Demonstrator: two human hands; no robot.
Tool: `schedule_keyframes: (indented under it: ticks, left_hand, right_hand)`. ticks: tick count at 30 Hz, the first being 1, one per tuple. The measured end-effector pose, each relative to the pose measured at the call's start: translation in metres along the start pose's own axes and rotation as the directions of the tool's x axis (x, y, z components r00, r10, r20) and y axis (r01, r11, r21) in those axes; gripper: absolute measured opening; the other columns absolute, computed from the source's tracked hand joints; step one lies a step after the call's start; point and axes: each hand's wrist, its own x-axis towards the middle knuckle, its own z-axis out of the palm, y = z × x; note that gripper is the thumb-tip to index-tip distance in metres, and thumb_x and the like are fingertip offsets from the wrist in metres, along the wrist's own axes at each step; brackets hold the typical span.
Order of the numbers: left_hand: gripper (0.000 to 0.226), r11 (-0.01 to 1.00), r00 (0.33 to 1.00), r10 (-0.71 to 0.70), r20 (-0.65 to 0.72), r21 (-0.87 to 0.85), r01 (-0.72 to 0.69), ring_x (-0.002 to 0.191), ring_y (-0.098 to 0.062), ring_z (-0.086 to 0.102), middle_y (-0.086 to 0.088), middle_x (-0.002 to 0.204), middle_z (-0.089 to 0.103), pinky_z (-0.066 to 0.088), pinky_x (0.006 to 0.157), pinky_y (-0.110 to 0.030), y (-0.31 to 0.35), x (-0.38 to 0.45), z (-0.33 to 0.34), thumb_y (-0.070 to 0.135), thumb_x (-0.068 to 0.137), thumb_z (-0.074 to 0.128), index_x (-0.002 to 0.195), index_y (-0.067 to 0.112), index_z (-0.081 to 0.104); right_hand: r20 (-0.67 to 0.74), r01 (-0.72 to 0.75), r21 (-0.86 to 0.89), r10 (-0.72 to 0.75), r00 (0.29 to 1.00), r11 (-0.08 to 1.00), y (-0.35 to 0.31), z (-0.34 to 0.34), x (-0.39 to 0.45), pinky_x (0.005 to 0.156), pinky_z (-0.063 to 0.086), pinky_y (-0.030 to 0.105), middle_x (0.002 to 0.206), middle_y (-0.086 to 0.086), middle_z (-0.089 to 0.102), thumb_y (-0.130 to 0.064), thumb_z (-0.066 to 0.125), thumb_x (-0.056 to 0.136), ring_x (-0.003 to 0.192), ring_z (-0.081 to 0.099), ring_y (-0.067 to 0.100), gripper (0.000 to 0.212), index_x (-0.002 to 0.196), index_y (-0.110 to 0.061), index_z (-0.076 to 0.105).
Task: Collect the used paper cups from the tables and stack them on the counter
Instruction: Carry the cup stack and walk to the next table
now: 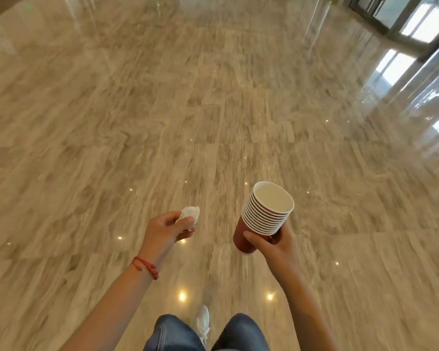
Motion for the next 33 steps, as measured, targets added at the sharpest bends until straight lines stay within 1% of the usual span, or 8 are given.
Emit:
schedule_keyframes:
  ticks: [5,8,12,16,22,26,30,33]
  left_hand:
    - [0.005,1.0,0.999,-0.022,0.024,-0.017,0.022,0.064,-0.017,0.068,-0.01,0.074,0.071,0.055,0.058,-0.021,0.035,0.105,0.041,0.006,0.076,0.07,0.079,0.009,0.072]
    - [0.01,0.998,0.998,-0.055,0.01,-0.034,0.055,0.062,-0.017,0.068,-0.01,0.074,0.071,0.055,0.056,-0.02,0.045,0.169,0.069,0.004,0.076,0.07,0.086,0.004,0.07]
    - [0.008,0.998,0.999,-0.049,-0.006,-0.042,0.049,0.062,-0.016,0.068,-0.009,0.073,0.07,0.055,0.056,-0.02,0.072,0.263,0.11,0.005,0.076,0.07,0.085,0.005,0.07]
    - [0.007,0.998,0.999,-0.032,-0.027,-0.046,0.03,0.062,-0.017,0.068,-0.007,0.07,0.071,0.055,0.057,-0.02,0.118,0.353,0.156,0.007,0.076,0.07,0.083,0.005,0.071]
    - [0.006,0.997,0.999,-0.036,-0.032,-0.066,0.034,0.066,-0.018,0.07,-0.008,0.074,0.072,0.055,0.058,-0.02,0.178,0.473,0.208,0.007,0.077,0.07,0.083,0.007,0.071]
    - [0.003,0.996,0.998,-0.051,-0.029,-0.08,0.048,0.065,-0.017,0.069,-0.008,0.071,0.071,0.054,0.056,-0.019,0.203,0.563,0.236,0.006,0.076,0.07,0.078,0.008,0.072]
    - [0.007,0.995,0.999,-0.048,-0.01,-0.085,0.047,0.065,-0.017,0.069,-0.009,0.073,0.07,0.054,0.057,-0.02,0.231,0.675,0.266,0.005,0.077,0.069,0.084,0.004,0.07]
    - [0.012,0.995,0.998,-0.058,-0.004,-0.085,0.057,0.063,-0.016,0.068,-0.009,0.073,0.069,0.054,0.056,-0.019,0.264,0.76,0.289,0.004,0.078,0.068,0.089,-0.001,0.068]
  right_hand:
    - [-0.035,-0.02,0.001,0.02,0.999,1.0,-0.011,0.001,0.11,0.074,0.055,0.022,0.105,-0.011,0.07,-0.029,0.084,0.06,0.097,0.066,0.008,0.062,0.115,-0.029,0.057]
    - [-0.032,-0.015,0.012,0.015,0.999,1.0,-0.011,-0.003,0.185,0.078,0.055,0.025,0.104,-0.007,0.07,-0.024,0.084,0.062,0.098,0.067,0.011,0.056,0.112,-0.025,0.059]
    - [-0.034,-0.005,0.037,0.006,0.999,0.999,-0.013,-0.012,0.296,0.073,0.054,0.019,0.103,-0.005,0.071,-0.011,0.083,0.067,0.096,0.067,0.012,0.054,0.115,-0.017,0.058]
    - [-0.027,-0.004,0.028,0.004,1.0,1.0,-0.034,-0.024,0.411,0.072,0.054,0.018,0.101,-0.004,0.071,-0.007,0.082,0.067,0.094,0.067,0.01,0.052,0.111,-0.021,0.059]
    - [-0.024,-0.013,0.027,0.013,1.0,1.0,-0.069,-0.026,0.561,0.071,0.053,0.016,0.097,-0.005,0.071,-0.007,0.082,0.066,0.091,0.068,0.008,0.053,0.113,-0.015,0.059]
    - [0.007,-0.027,0.015,0.026,1.0,1.0,-0.076,-0.016,0.653,0.073,0.054,0.021,0.1,-0.004,0.071,-0.019,0.082,0.065,0.093,0.068,0.011,0.053,0.112,-0.017,0.059]
    - [-0.005,-0.045,0.017,0.045,0.999,0.999,-0.081,-0.003,0.765,0.074,0.054,0.02,0.1,-0.002,0.071,-0.007,0.081,0.068,0.094,0.067,0.011,0.051,0.114,-0.015,0.059]
    - [-0.036,-0.055,0.011,0.056,0.998,0.998,-0.095,0.006,0.853,0.072,0.053,0.016,0.098,-0.007,0.071,-0.008,0.082,0.067,0.092,0.067,0.005,0.054,0.115,-0.017,0.058]
